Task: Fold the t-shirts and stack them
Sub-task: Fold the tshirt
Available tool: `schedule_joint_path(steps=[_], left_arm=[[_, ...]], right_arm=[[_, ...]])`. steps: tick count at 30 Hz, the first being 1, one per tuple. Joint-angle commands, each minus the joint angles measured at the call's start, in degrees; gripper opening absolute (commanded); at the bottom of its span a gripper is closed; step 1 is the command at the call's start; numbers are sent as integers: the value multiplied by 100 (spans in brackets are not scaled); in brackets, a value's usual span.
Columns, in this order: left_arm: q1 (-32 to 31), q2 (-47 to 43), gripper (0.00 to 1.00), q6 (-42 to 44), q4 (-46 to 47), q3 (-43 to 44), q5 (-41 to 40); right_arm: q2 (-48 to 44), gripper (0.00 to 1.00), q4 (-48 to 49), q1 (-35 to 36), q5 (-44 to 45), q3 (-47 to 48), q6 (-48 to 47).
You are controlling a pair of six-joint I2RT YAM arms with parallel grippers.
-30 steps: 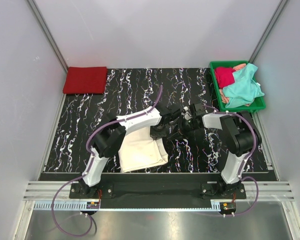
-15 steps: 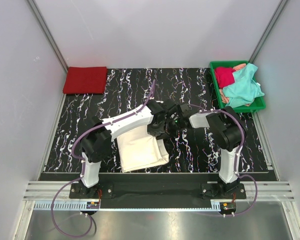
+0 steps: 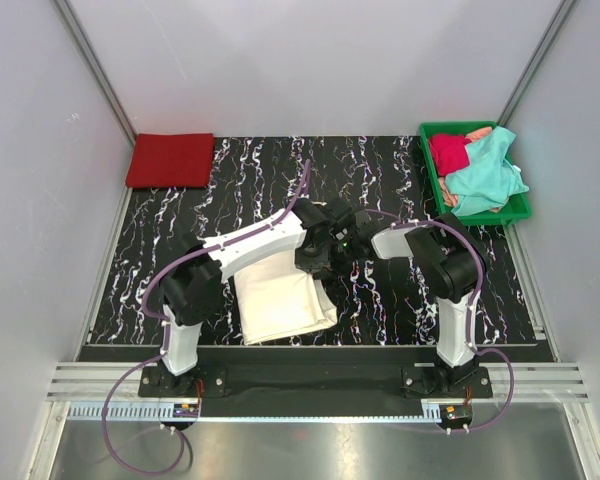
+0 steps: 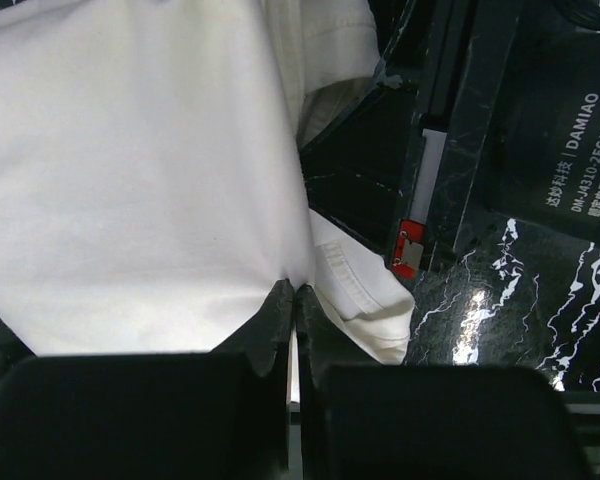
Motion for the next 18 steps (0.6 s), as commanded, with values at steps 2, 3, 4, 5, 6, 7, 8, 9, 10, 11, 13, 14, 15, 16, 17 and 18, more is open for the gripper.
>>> schedule_joint_path(steps=[2, 3, 4, 5, 6, 7, 8, 9, 10, 11, 13, 14, 15, 16, 17, 18], left_arm=[[-68, -287, 0, 65, 157, 269, 304], [-77, -243, 0, 56, 183, 269, 347], [-94, -199, 0, 74, 201, 269, 409], [-103, -173, 0, 83, 236, 312, 435], [-112, -112, 0, 83, 245, 339, 462], [-130, -76, 0, 109, 236, 382, 479], [-130, -15, 0, 126, 245, 461, 480], [-130, 3, 0, 127, 245, 488, 480], [-130, 38, 0, 161, 254, 523, 488], [-130, 90, 0, 179, 236, 584, 480], [-130, 196, 0, 223, 262, 690, 515], [-130, 240, 0, 241, 254, 717, 532], [-121, 293, 0, 267, 245, 726, 558], [-121, 345, 0, 293, 210, 717, 576], [-121, 424, 0, 294, 227, 708, 602], [-121, 442, 0, 346, 262, 656, 637]], right_arm=[[98, 0, -397, 83, 898, -100, -158], [80, 0, -398, 83, 880, -100, -158], [97, 0, -389, 83, 837, -91, -149], [106, 0, -389, 83, 810, -91, -158], [115, 0, -372, 83, 784, -74, -149], [132, 0, -372, 83, 766, -74, -149], [124, 0, -363, 83, 766, -82, -149], [141, 0, -363, 83, 749, -82, -149], [150, 0, -345, 83, 722, -82, -149], [150, 0, -345, 83, 713, -74, -149], [176, 0, -302, 83, 670, -100, -114], [203, 0, -301, 83, 661, -91, -97], [203, 0, -293, 83, 626, -100, -88], [203, 0, -284, 83, 617, -83, -88], [212, 0, -284, 83, 608, -82, -70], [203, 0, -301, 83, 599, -74, -79]])
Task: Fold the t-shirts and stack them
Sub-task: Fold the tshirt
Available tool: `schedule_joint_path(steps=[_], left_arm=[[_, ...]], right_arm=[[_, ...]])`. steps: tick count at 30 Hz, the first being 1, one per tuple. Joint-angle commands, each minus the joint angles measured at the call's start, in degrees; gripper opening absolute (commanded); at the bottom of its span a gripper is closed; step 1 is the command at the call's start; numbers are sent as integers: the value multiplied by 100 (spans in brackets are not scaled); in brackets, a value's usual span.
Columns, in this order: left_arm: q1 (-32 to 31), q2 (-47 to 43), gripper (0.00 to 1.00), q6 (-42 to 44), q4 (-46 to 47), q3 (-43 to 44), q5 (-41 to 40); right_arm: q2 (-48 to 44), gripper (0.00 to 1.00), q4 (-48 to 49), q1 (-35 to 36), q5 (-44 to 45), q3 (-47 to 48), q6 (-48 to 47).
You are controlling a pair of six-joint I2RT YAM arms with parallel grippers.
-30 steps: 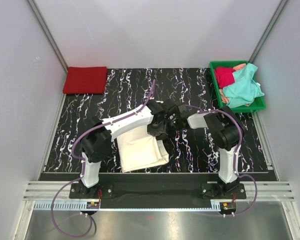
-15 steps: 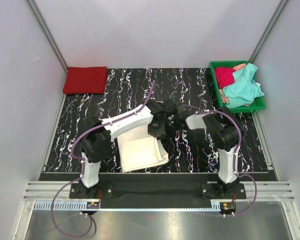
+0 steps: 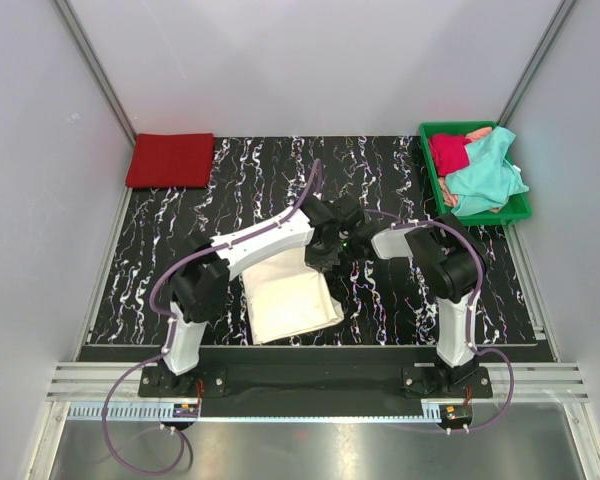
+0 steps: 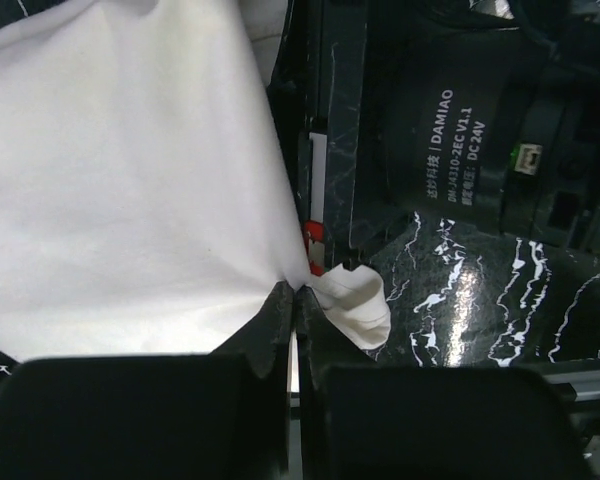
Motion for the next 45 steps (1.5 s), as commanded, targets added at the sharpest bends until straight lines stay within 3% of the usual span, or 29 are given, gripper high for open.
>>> schedule_joint_path(steps=[1, 6, 12, 15, 16, 17, 20, 23, 27, 29, 34, 36, 41, 45], left_arm=[[-33, 141, 0, 171, 356, 83, 251], [37, 185, 1, 408, 638, -49, 207], [107, -17, 5, 444, 955, -462, 181], [151, -184, 17, 435, 990, -550, 32], [151, -297, 31, 453, 999, -550, 5], [151, -368, 39, 453, 973, -524, -47], [160, -772, 52, 506, 1034, -542, -144], [204, -1220, 58, 611, 1096, -515, -127], [493, -1879, 49, 585, 1139, -883, 110], [651, -2380, 46, 628, 1437, -1593, 311], [1451, -3374, 27, 611, 3272, -3972, 1988], [1653, -3488, 24, 690, 4035, -4302, 2490], [1934, -2648, 37, 1147, 5094, -3902, 3474], [1944, -1129, 32, 1112, 5270, -2899, 4329]], right_arm=[[205, 0, -297, 81, 597, -65, -120], [162, 0, -349, 72, 605, -65, -111], [-268, 0, -1140, -69, 851, 224, -462], [-454, 3, -1702, -130, 904, 567, -753], [-498, 6, -1982, -148, 896, 646, -797], [-542, 8, -2089, -191, 861, 769, -841], [-761, 13, -2651, -332, 974, 989, -1086], [-945, 18, -3205, -569, 1150, 1182, -1402], [-1130, 20, -4003, -902, 1387, 1446, -2052], [-1279, 20, -4155, -991, 1318, 1491, -2525], [-1667, 19, -3690, -476, -131, 1166, -2494], [-1518, 19, -3654, -97, -430, 1192, -2397], [-1526, 13, -2865, 283, -906, 421, -1843], [-1474, 7, -2723, 283, -1108, 50, -2054]])
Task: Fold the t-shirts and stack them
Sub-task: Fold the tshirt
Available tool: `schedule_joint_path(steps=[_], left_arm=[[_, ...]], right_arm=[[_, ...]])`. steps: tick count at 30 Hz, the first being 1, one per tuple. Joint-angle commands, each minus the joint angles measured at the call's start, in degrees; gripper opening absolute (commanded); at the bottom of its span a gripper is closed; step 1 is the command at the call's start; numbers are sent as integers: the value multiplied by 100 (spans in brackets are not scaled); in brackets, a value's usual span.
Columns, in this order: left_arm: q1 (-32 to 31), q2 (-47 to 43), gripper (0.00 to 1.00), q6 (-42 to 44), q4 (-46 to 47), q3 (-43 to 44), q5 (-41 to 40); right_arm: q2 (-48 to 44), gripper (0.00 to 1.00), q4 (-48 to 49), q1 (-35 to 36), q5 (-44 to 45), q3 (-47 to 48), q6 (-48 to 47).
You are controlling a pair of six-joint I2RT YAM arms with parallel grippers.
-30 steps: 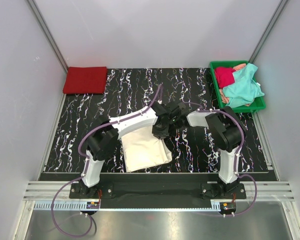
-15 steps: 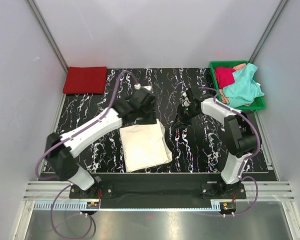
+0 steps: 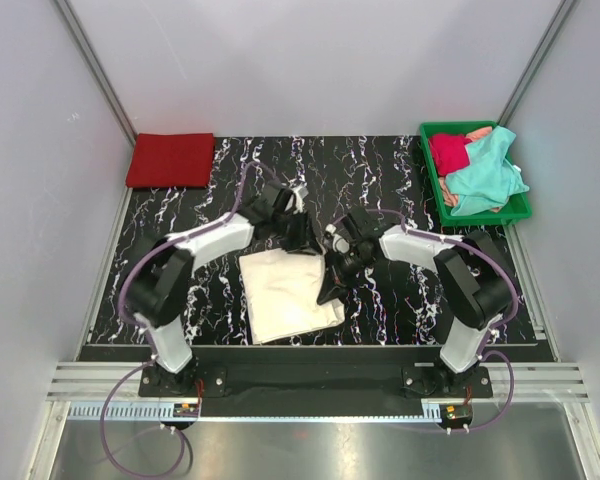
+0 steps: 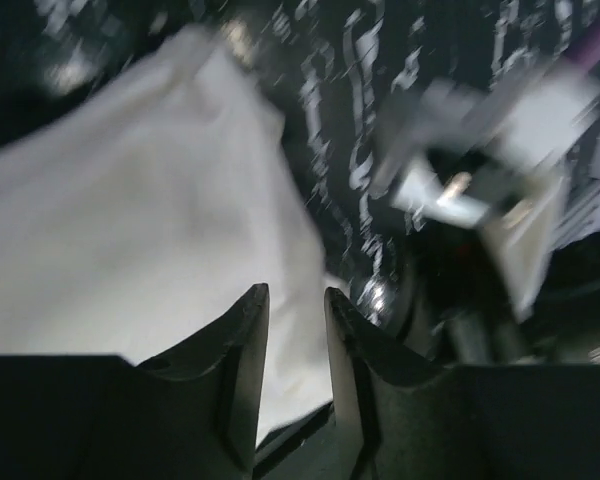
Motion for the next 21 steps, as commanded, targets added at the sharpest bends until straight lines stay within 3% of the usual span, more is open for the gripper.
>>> schedule_joint_path(steps=[1, 9, 17, 21], left_arm=[[43, 848, 31, 129, 980, 816, 1077], [104, 2105, 29, 84, 989, 1327, 1165], [289, 2756, 28, 497, 953, 1889, 989], [306, 2749, 30, 620, 848, 2188, 893]], right_arm=[[-25, 6, 361, -80, -466, -291, -102], [301, 4, 835, -124, 184, -880, 222], [20, 0, 1933, -343, 545, -2664, 1083], [-313, 0, 1549, -396, 668, -2648, 953]])
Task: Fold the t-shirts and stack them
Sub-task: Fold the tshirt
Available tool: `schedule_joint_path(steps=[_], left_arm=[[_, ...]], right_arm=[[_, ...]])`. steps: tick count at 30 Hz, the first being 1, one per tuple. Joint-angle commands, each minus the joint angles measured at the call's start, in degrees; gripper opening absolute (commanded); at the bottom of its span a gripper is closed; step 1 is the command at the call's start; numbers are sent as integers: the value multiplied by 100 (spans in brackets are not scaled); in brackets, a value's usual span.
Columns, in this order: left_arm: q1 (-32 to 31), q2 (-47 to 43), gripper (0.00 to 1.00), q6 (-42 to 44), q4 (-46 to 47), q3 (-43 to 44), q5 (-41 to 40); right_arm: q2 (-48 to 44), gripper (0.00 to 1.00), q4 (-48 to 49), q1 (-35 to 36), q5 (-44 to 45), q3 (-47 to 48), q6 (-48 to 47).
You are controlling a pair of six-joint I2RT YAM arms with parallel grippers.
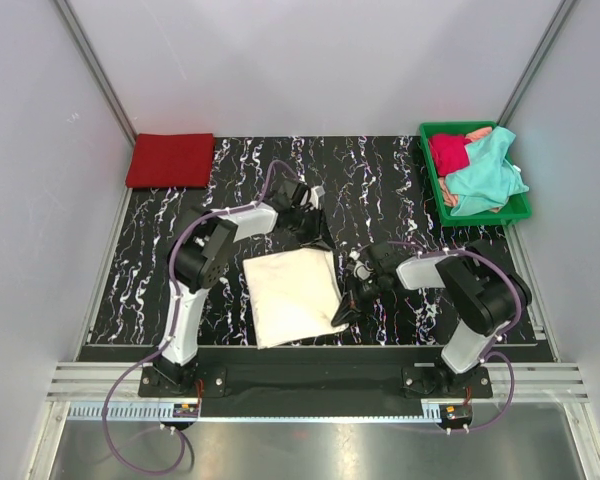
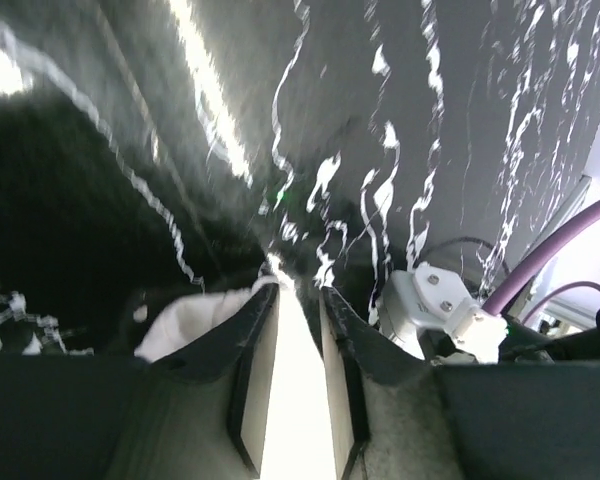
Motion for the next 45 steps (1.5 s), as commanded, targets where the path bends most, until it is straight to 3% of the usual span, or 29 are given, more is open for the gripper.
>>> schedule_joint_path(steps=[1, 3, 4, 7, 11, 17, 22, 24, 27, 32, 35, 38, 45], left_arm=[[92, -60, 33, 323, 134, 363, -233], [101, -420, 38, 323, 11, 433, -400], [127, -569, 48, 367, -77, 468, -487], [223, -1237, 61, 429, -323, 521, -751], [417, -2097, 68, 657, -963, 575, -962], [681, -3355, 75, 1228, -1563, -698, -1490], [821, -4348, 86, 1281, -1633, -1710, -2086], [891, -4350, 92, 1403, -1677, -1729, -2193], [1146, -3912, 93, 1562, -1721, -1466, -1966], [1366, -2613, 99, 1677, -1599, -912, -1333], [1375, -2303, 99, 1309, -1214, -955, -1244], [1375, -2214, 98, 878, -510, -1297, -963], [1358, -1625, 90, 658, 212, -1447, -839]], right_arm=[[-237, 0, -727, -21, 753, -148, 69], [-466, 1, -1061, -38, 955, 2, -71], [-520, 1, -1288, -47, 1121, 55, -124], [-547, 2, -1571, -117, 1350, 266, -300], [-187, 3, -1896, -318, 1930, 731, -414], [850, 2, -2660, -968, 3546, 2171, -564], [1921, 4, -3766, -1225, 4689, 4911, -1046], [2360, 5, -4040, -1216, 4787, 6217, -1370], [2547, 14, -4761, -1225, 4700, 7364, -1688], [1951, 37, -4903, -1233, 3866, 7175, -1882], [1511, 46, -4693, -1242, 3094, 6623, -1970], [914, 48, -4043, -1233, 2267, 5639, -1839], [-272, 49, -3488, -1233, 2072, 4126, -1697]])
